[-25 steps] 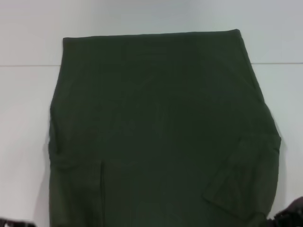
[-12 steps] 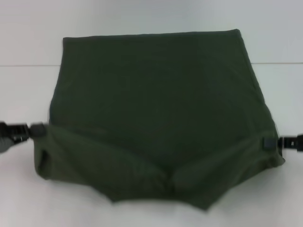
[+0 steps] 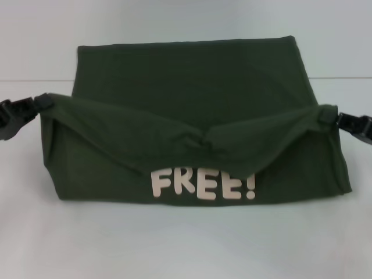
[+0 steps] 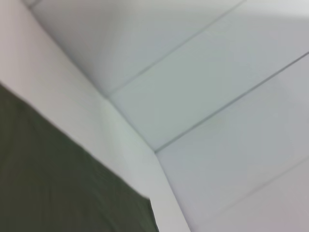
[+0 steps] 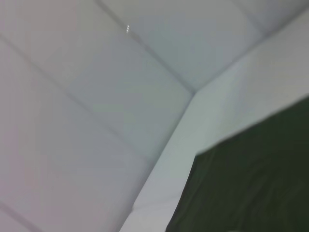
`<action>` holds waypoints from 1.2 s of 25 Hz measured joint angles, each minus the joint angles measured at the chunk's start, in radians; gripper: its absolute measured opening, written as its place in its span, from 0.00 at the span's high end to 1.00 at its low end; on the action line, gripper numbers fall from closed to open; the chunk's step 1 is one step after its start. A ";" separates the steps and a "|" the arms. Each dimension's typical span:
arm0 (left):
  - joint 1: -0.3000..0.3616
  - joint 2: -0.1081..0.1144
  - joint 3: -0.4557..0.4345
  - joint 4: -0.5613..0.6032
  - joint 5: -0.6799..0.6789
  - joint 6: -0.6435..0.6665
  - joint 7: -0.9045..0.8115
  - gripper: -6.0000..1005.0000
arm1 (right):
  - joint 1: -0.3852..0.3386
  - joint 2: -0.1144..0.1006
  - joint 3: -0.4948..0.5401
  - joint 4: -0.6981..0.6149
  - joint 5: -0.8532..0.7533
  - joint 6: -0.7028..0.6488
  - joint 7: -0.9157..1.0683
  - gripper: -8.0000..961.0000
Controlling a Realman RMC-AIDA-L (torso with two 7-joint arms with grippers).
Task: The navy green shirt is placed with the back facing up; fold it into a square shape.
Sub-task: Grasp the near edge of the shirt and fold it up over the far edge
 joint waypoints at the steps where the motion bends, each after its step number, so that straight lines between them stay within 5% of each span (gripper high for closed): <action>1: -0.007 -0.008 0.001 -0.003 -0.011 -0.026 0.014 0.96 | 0.005 0.007 0.000 0.002 0.012 0.025 -0.014 0.88; 8: -0.051 -0.064 0.007 -0.008 -0.055 -0.197 0.110 0.96 | 0.022 0.054 -0.005 0.008 0.065 0.237 -0.083 0.87; 14: -0.080 -0.097 0.009 -0.010 -0.083 -0.305 0.175 0.96 | 0.039 0.071 -0.006 0.033 0.070 0.350 -0.114 0.86; 30: -0.134 -0.115 0.011 -0.067 -0.102 -0.490 0.290 0.96 | 0.066 0.071 -0.010 0.114 0.110 0.533 -0.199 0.83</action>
